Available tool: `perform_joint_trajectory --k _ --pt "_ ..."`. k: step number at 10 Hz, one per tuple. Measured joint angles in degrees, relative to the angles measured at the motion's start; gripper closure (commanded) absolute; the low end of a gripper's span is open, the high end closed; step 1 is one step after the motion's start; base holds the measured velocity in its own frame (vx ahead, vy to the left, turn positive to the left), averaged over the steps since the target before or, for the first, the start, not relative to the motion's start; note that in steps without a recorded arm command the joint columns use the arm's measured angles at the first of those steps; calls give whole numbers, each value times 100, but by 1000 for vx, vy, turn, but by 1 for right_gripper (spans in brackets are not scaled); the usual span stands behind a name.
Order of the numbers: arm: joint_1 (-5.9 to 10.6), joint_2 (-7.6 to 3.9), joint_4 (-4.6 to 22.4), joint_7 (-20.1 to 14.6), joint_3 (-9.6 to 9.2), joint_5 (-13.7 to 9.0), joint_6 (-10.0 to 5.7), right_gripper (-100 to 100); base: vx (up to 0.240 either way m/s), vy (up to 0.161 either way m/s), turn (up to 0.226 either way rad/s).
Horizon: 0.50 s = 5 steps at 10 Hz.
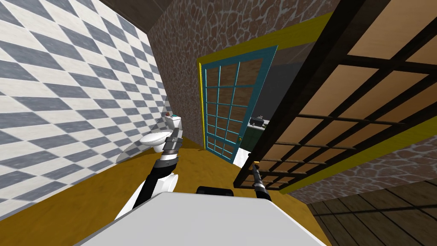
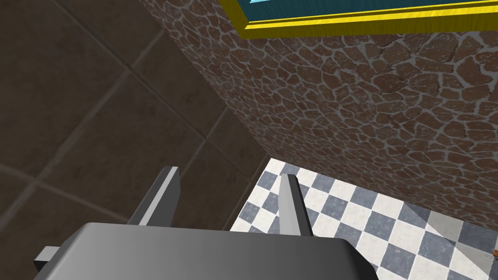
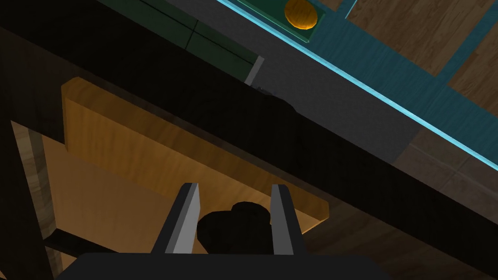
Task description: Pull the door open
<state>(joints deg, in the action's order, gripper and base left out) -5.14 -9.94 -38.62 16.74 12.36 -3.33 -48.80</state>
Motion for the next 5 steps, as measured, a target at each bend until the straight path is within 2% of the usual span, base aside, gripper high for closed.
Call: perform_joint_trajectory --k 1,3,4,5 --pt "20 14 38 18 10 -4 -22 100 -13 -11 64" --pt "-43 5 -60 -173 -55 -64 -18 100 -33 -15 18" --pt "23 6 -25 -199 -61 -74 12 100 -2 -9 2" --pt "112 14 126 -180 -46 -83 -47 100 8 4 8"
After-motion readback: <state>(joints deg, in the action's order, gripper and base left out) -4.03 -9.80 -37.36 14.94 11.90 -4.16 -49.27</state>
